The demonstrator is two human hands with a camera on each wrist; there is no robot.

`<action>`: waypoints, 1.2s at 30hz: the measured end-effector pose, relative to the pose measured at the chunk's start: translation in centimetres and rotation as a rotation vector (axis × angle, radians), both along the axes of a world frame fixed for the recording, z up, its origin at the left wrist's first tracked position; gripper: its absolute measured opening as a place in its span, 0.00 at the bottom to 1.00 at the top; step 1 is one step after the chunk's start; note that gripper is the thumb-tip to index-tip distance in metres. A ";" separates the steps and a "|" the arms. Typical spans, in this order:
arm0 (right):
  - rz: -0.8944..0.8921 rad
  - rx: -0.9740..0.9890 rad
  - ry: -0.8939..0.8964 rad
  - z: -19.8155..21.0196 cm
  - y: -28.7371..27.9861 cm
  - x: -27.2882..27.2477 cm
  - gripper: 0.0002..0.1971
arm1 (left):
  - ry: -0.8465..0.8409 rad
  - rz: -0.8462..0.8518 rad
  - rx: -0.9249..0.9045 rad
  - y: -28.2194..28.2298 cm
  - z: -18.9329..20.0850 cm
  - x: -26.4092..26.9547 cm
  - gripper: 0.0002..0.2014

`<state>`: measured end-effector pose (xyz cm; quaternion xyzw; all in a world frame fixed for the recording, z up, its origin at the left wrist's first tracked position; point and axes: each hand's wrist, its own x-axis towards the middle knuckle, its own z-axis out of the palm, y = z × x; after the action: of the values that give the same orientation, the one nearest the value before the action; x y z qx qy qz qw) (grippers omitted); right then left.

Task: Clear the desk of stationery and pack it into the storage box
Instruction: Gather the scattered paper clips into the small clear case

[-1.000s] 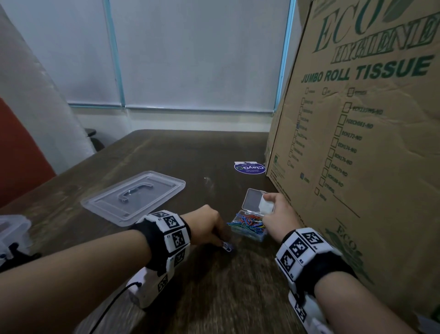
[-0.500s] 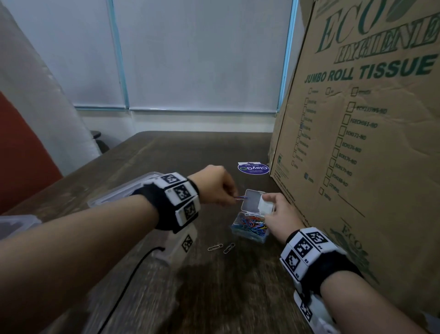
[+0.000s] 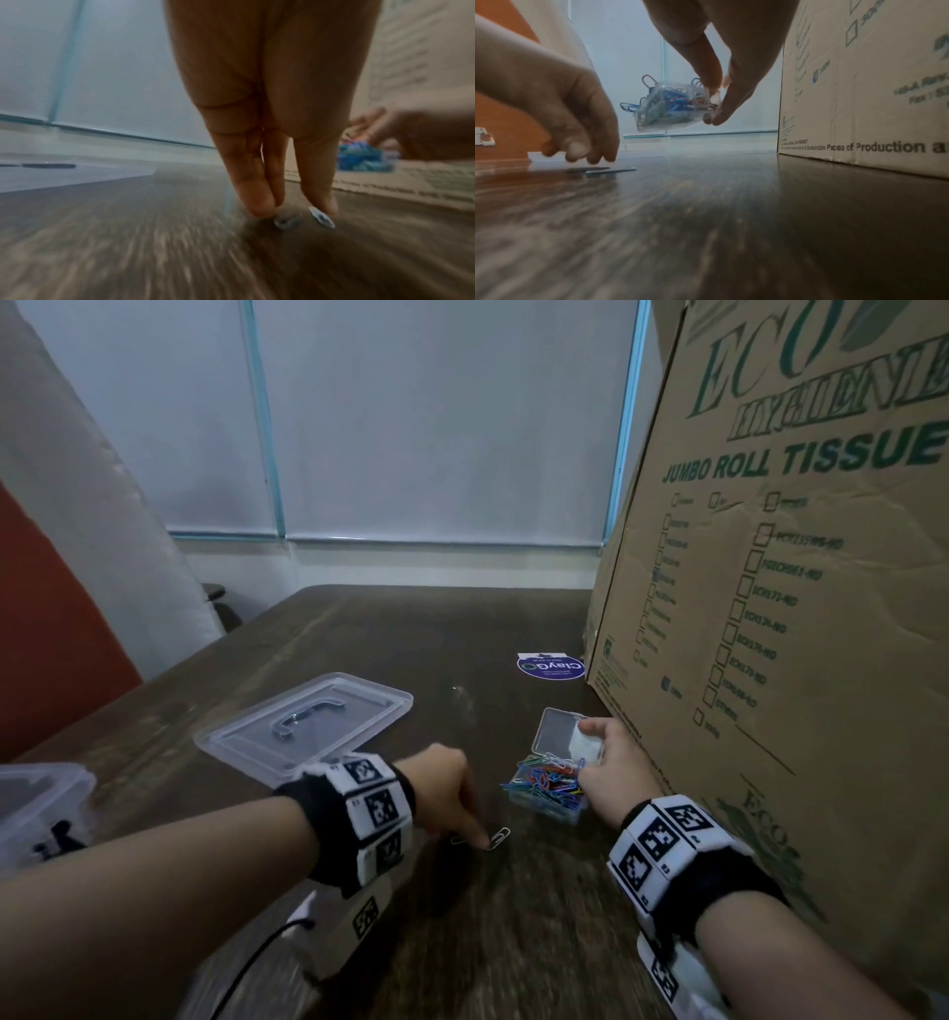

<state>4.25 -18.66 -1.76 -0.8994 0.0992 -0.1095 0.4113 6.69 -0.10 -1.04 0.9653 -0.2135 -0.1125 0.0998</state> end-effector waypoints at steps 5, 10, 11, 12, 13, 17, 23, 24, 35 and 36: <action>-0.025 -0.013 0.000 0.1 -0.1 -0.1 0.26 | 0.029 -0.037 -0.014 -2.1 -0.5 -0.8 0.17; -0.019 -0.014 -0.010 0.1 -0.1 -0.2 0.26 | -0.015 -0.053 0.011 -2.6 -0.6 -0.4 0.12; -0.016 -0.016 -0.013 0.1 -0.1 -0.2 0.26 | -0.011 -0.039 0.018 -2.6 -0.5 -0.4 0.12; -0.012 -0.017 -0.014 0.1 -0.1 -0.2 0.26 | 0.003 -0.017 0.025 -2.5 -0.5 -0.4 0.13; -0.008 -0.017 -0.015 0.1 -0.1 -0.2 0.26 | 0.019 0.010 0.031 -2.5 -0.5 -0.4 0.14; -0.004 -0.006 -0.035 0.0 0.0 -0.2 0.25 | 0.016 0.089 0.046 -2.3 -0.7 -0.7 0.18; -0.002 -0.012 -0.031 0.1 -0.1 -0.3 0.26 | -0.048 0.037 0.094 -1.9 -0.6 -0.6 0.17; 0.002 -0.013 -0.028 0.1 -0.1 -0.3 0.26 | -0.080 0.061 0.040 -1.6 -0.2 -0.3 0.15; 0.018 0.019 -0.027 -0.1 -0.1 -0.1 0.25 | -0.256 0.000 -0.401 -3.1 3.7 0.9 0.08; 0.011 0.017 -0.028 -0.1 -0.1 -0.1 0.25 | -0.244 0.053 -0.377 -2.5 3.3 1.1 0.08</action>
<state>4.19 -18.79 -1.85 -0.8948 0.0893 -0.1190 0.4210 7.79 -2.62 2.26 0.9412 -0.2157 0.0498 0.2551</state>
